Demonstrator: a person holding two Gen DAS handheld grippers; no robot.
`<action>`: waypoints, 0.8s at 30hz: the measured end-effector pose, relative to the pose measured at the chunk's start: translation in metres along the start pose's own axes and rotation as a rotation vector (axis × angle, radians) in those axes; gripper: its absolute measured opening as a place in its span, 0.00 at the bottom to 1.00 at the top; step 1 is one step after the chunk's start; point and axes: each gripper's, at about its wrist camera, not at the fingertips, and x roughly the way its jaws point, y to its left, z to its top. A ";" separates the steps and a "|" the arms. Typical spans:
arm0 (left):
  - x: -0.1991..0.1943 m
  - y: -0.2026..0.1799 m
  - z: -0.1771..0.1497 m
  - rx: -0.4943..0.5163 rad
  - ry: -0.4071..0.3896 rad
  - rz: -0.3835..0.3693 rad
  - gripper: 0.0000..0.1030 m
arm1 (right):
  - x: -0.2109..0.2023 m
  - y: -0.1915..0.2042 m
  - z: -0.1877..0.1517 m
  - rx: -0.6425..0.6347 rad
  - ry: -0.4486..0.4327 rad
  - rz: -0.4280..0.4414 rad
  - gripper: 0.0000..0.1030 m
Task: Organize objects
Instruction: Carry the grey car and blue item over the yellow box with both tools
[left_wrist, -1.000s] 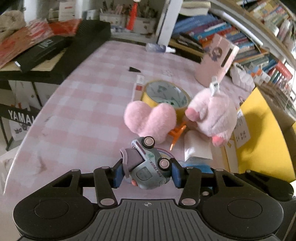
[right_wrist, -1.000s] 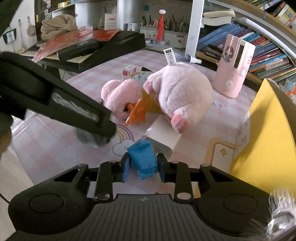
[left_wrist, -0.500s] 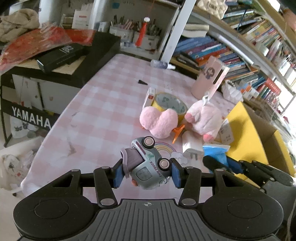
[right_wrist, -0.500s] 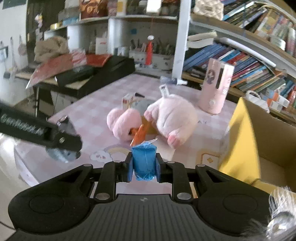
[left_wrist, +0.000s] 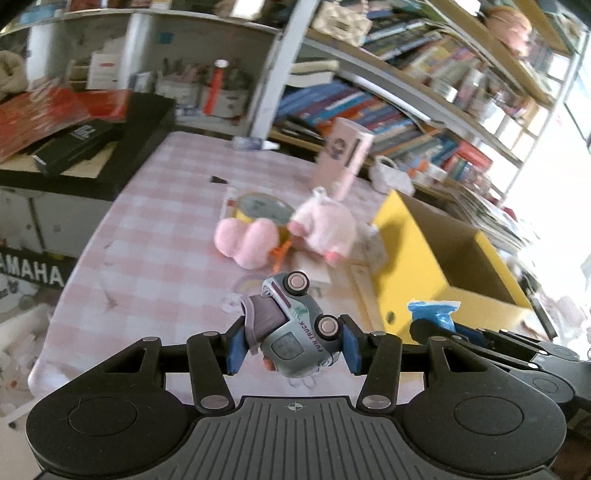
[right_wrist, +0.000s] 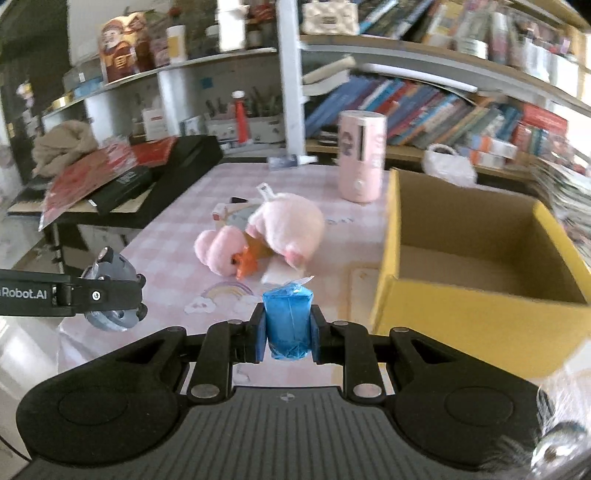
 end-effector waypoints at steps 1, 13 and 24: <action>-0.001 -0.002 -0.002 0.009 0.003 -0.012 0.47 | -0.004 0.000 -0.002 0.006 -0.002 -0.009 0.20; -0.009 -0.029 -0.041 0.135 0.086 -0.146 0.47 | -0.048 -0.004 -0.054 0.115 0.042 -0.137 0.20; -0.010 -0.061 -0.052 0.258 0.119 -0.238 0.47 | -0.081 -0.026 -0.084 0.260 0.050 -0.256 0.20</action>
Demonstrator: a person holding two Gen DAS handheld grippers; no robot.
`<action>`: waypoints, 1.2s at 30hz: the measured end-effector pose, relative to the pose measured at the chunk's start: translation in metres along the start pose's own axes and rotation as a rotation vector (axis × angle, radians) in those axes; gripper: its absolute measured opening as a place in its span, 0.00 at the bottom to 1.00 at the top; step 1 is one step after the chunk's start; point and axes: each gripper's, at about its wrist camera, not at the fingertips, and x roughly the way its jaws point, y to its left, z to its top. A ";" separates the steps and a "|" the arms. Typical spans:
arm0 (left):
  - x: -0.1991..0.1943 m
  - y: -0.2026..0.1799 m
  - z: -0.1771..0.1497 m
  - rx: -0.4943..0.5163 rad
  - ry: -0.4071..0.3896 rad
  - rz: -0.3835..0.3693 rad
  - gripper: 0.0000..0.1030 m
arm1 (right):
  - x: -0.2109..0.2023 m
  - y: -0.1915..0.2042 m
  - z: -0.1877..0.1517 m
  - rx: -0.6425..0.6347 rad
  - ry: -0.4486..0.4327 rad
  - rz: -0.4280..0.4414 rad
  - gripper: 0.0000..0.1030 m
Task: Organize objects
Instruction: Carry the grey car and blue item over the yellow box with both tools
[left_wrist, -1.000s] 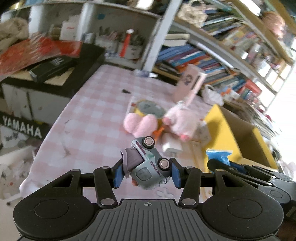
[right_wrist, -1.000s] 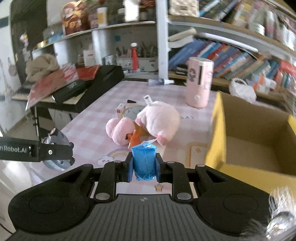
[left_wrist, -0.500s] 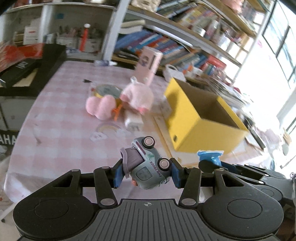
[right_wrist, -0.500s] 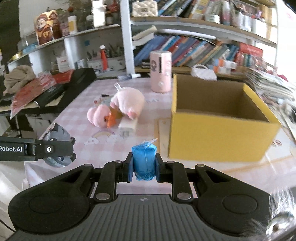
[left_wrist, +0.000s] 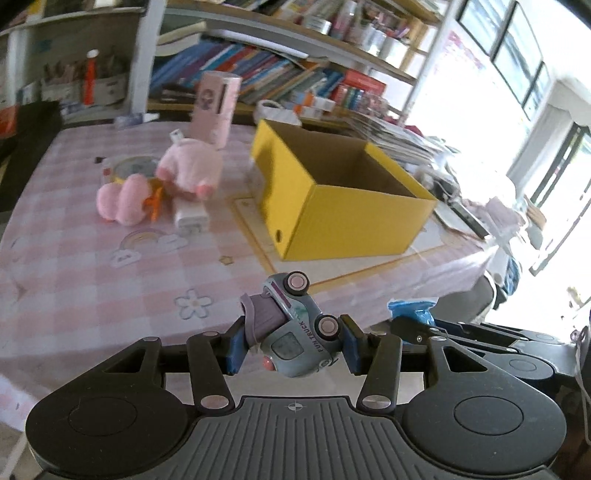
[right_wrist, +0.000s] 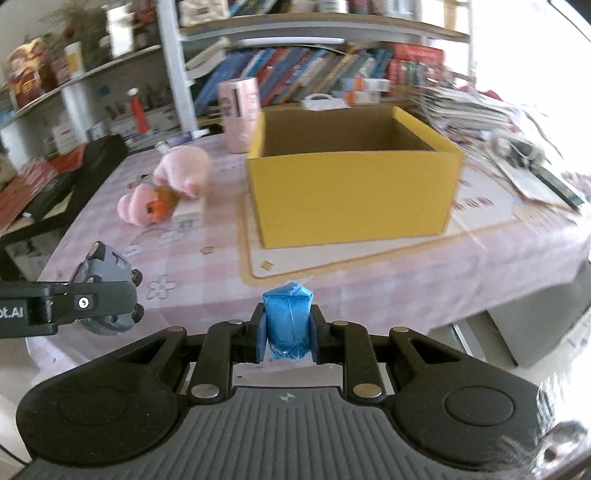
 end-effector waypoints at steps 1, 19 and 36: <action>0.001 -0.002 0.000 0.007 0.001 -0.005 0.47 | -0.001 -0.003 -0.001 0.010 -0.001 -0.007 0.20; 0.029 -0.030 0.018 0.061 0.015 -0.067 0.48 | 0.004 -0.040 0.008 0.067 0.022 -0.084 0.20; 0.057 -0.068 0.094 0.164 -0.154 -0.091 0.48 | 0.023 -0.084 0.078 0.047 -0.091 -0.098 0.20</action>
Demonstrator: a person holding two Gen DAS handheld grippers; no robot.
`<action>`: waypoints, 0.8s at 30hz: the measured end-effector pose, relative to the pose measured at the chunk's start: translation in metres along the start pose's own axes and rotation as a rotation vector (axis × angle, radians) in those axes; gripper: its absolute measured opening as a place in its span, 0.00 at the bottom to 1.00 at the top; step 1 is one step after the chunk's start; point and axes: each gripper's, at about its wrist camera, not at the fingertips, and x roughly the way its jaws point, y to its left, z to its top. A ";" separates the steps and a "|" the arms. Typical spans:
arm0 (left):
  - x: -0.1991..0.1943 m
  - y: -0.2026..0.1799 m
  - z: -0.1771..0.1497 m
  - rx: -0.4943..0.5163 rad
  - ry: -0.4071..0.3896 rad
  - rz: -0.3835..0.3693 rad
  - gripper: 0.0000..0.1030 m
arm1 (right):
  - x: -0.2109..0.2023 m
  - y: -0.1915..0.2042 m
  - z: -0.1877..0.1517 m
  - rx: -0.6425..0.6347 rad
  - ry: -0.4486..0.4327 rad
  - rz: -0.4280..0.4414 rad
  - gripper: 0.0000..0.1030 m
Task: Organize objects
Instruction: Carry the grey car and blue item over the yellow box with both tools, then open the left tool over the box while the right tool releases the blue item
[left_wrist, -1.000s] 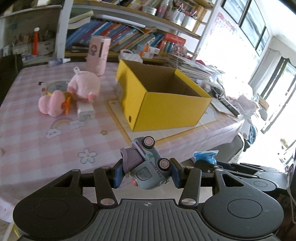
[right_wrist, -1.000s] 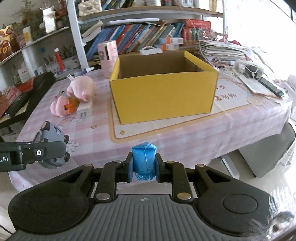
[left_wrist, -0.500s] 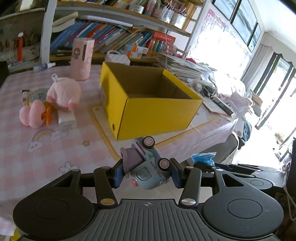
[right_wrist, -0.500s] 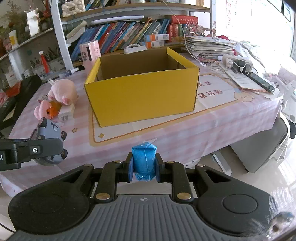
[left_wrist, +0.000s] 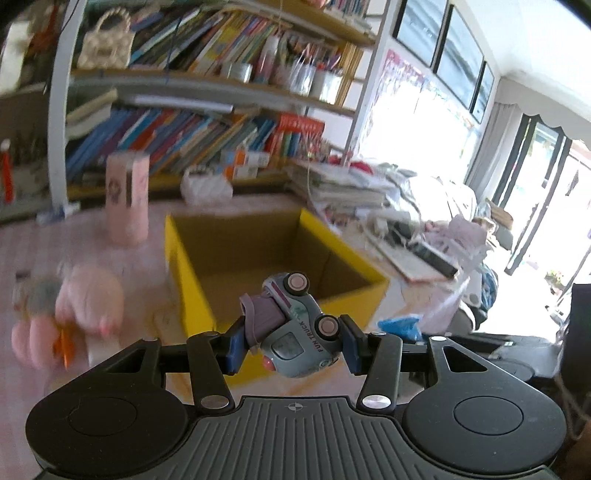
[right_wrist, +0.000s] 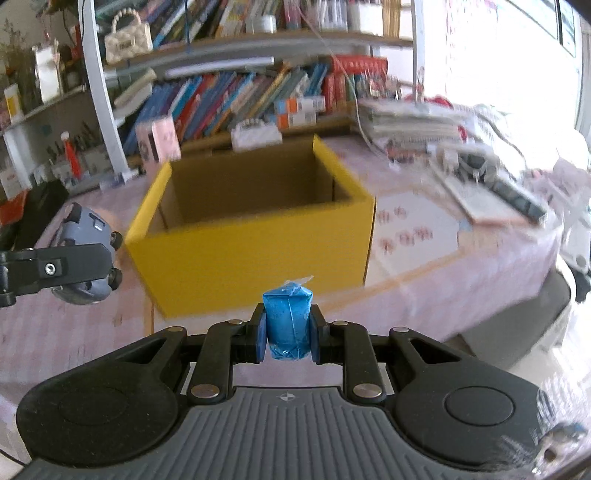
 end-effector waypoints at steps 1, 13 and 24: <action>0.005 -0.001 0.006 0.010 -0.013 0.007 0.48 | 0.002 -0.003 0.010 -0.004 -0.024 0.005 0.20; 0.072 0.007 0.038 0.008 -0.024 0.122 0.48 | 0.068 -0.015 0.099 -0.127 -0.129 0.100 0.20; 0.122 0.023 0.033 -0.010 0.067 0.246 0.48 | 0.149 0.000 0.105 -0.342 0.019 0.184 0.20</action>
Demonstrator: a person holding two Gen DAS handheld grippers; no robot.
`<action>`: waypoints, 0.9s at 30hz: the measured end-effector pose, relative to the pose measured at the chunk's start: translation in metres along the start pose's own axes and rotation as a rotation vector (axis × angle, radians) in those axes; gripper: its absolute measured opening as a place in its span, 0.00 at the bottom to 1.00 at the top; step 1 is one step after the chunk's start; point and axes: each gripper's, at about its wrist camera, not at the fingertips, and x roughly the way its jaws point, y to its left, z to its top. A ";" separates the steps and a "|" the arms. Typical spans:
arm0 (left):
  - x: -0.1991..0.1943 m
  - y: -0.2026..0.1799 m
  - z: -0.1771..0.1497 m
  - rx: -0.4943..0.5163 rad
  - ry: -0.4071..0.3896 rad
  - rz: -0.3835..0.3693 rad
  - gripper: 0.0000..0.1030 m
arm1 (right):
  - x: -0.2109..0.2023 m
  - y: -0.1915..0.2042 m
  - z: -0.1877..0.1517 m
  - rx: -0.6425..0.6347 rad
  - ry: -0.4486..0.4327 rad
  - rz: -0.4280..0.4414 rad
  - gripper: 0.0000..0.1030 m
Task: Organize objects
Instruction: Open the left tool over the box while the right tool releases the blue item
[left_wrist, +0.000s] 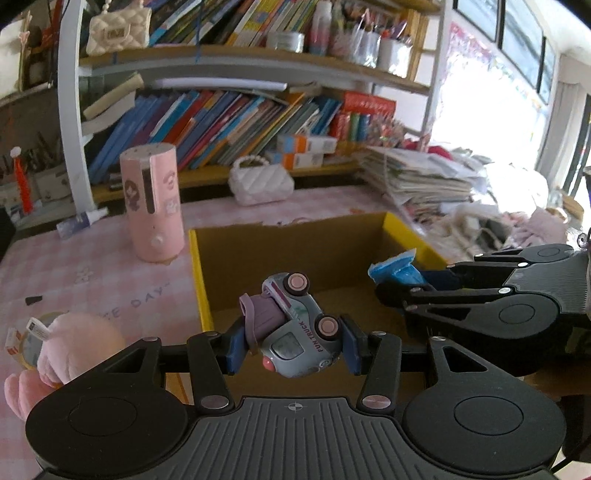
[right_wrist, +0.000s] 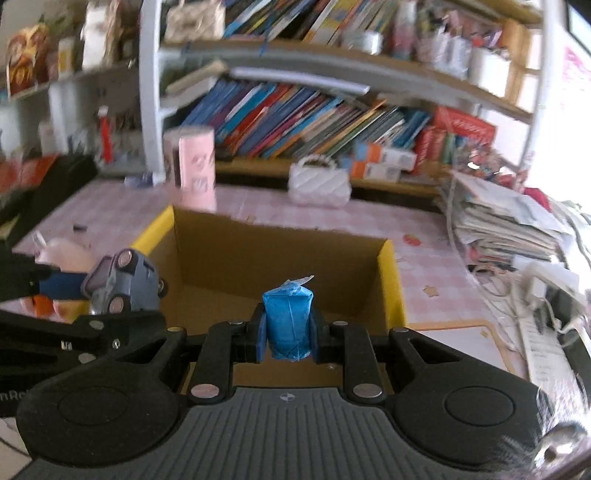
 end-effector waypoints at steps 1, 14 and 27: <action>0.003 0.000 0.000 0.001 0.005 0.007 0.48 | 0.006 -0.001 0.000 -0.010 0.014 0.007 0.20; 0.035 -0.009 0.002 0.058 0.053 0.041 0.45 | 0.055 -0.011 0.000 -0.098 0.165 0.098 0.20; 0.049 -0.028 0.001 0.143 0.059 0.048 0.43 | 0.061 -0.020 -0.018 -0.177 0.295 0.118 0.19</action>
